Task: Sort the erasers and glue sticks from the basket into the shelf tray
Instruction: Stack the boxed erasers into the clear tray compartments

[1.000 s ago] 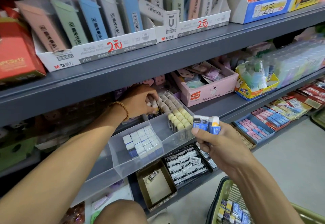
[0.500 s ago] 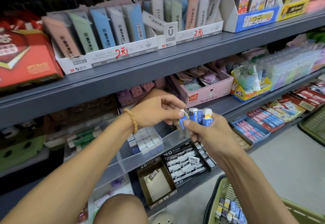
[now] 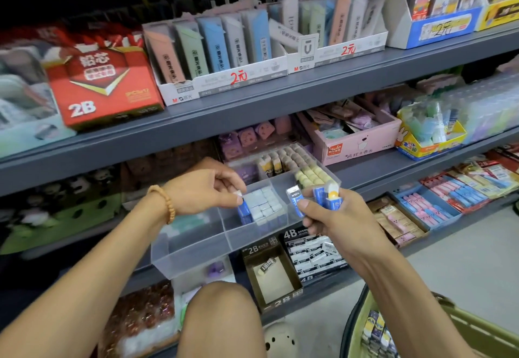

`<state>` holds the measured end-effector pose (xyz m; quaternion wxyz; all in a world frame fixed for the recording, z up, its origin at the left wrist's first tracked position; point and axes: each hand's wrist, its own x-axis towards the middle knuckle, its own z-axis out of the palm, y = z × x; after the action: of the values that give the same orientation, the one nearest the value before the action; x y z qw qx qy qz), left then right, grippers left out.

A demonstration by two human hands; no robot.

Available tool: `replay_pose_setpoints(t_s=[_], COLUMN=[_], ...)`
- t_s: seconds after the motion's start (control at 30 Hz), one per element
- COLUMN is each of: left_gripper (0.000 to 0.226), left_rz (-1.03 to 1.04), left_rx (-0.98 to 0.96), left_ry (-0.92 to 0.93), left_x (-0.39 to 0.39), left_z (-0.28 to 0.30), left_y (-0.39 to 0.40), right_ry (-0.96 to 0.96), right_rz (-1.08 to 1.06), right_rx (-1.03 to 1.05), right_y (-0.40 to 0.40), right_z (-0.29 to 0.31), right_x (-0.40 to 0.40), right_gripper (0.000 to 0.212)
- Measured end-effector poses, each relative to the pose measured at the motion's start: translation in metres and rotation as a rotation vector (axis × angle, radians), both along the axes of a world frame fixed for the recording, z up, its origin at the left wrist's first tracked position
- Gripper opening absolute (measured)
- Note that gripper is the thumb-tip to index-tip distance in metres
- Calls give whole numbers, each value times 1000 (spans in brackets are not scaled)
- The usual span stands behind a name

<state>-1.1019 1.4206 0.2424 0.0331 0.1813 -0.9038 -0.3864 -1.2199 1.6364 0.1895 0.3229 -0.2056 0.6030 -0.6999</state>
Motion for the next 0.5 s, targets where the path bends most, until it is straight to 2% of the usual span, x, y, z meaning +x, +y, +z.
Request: replay_pose_setpoints(t_s=[0.13,0.3,0.5], left_gripper=[12,14,22], left_rz=[-22,-113,-178], left_rx=[-203,-463,-565], left_ry=[-121,-126,-116], left_x=[1,-11,-9], left_z=[-11,-24,-32], left_y=[1,13,10], right_ry=[-48,-66,-80], right_rz=[10,10,34], right_rx=[-19,-17,-9], right_y=[-2,-2,-3], right_z=[-3,-4,-6], right_x=[10,17,25], right_gripper=[12,11,14])
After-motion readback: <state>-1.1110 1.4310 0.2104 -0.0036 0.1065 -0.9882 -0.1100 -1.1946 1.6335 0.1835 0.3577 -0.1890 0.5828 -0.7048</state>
